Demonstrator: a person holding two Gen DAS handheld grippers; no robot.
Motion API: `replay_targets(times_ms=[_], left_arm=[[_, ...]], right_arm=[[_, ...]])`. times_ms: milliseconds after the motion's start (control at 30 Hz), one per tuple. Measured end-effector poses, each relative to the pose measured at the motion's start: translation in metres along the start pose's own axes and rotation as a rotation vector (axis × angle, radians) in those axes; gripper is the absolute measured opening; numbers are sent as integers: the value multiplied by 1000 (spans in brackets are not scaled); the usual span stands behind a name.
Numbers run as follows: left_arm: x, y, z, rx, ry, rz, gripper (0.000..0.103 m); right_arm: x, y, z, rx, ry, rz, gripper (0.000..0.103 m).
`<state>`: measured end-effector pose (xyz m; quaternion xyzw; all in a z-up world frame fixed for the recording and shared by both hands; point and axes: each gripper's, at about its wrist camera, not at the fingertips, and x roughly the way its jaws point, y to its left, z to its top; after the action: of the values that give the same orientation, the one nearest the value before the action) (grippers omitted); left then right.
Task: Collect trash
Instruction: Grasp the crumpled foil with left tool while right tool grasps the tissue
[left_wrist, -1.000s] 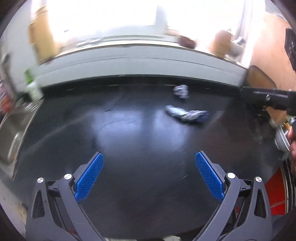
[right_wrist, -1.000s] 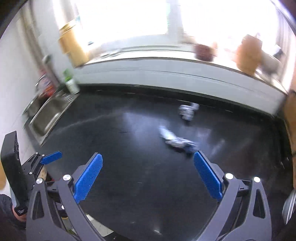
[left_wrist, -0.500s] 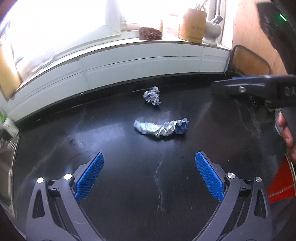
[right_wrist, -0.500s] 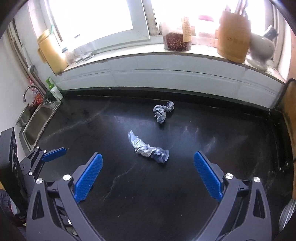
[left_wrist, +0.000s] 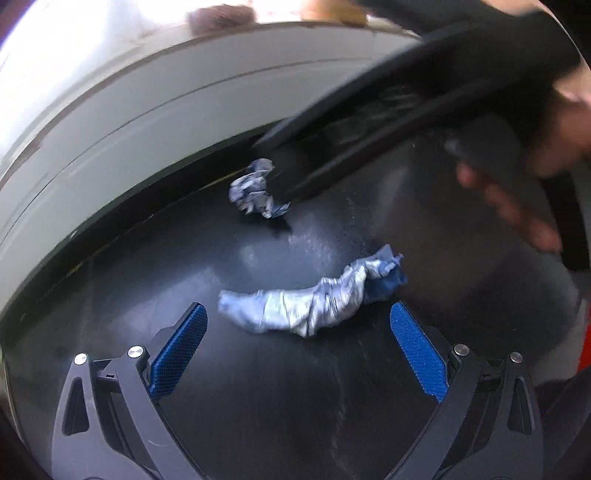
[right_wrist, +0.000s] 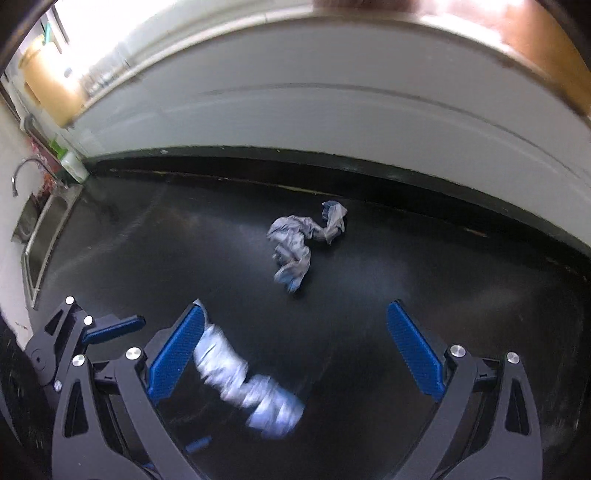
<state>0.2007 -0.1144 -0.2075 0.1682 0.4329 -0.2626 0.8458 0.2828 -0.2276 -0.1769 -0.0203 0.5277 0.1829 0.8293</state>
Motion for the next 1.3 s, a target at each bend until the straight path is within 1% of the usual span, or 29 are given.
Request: replay_targets(times_ms=[133,233,333,400,433,467,500,533,567,600,633,667,733,833,1000,1200,1300], left_arm=[[24,0,9,70,1,-31,96],[42,3,13,98,11,-72,97],[53,4,15,109,17,-95,96],[57,5,16,110,17,-114,96],[58,5,17,104,19,-126,96],[59,4,17,100,22,-134,96],[59,3,17,95,24,-138,91],[57,2,17,90,18,-143,81],[55,-1,17,93,13,-137,75],[53,-3,17,97,13,-137,57],[50,-7,18,109,16,-141,32],[49,-11,19,119,27,-135,25],[46,-16,20,125,44,-146,24],[40,-23,22,127,44,-133,24],[26,-22,24,81,34,-116,24],[0,-13,26,19,17,-63,24],[-24,-15,21,-16,1,-35,24]], right_arm=[[43,-8,20,-37,58,2,96],[62,-12,29,-57,77,6,96],[73,-13,34,-74,89,2,96],[76,-14,34,-77,86,5,94],[76,-15,35,-77,76,11,89],[75,-14,36,-82,68,10,82],[75,-13,37,-91,62,5,77],[74,-11,39,-98,58,2,63],[74,-10,40,-99,55,9,48],[73,-9,42,-96,58,22,38],[74,-7,43,-95,65,30,26],[74,-6,43,-96,64,29,24],[73,-3,43,-103,66,46,22],[66,-1,41,-100,53,45,21],[46,0,37,-105,31,43,21],[8,8,27,-116,-11,36,21],[-19,15,16,-119,-40,34,21]])
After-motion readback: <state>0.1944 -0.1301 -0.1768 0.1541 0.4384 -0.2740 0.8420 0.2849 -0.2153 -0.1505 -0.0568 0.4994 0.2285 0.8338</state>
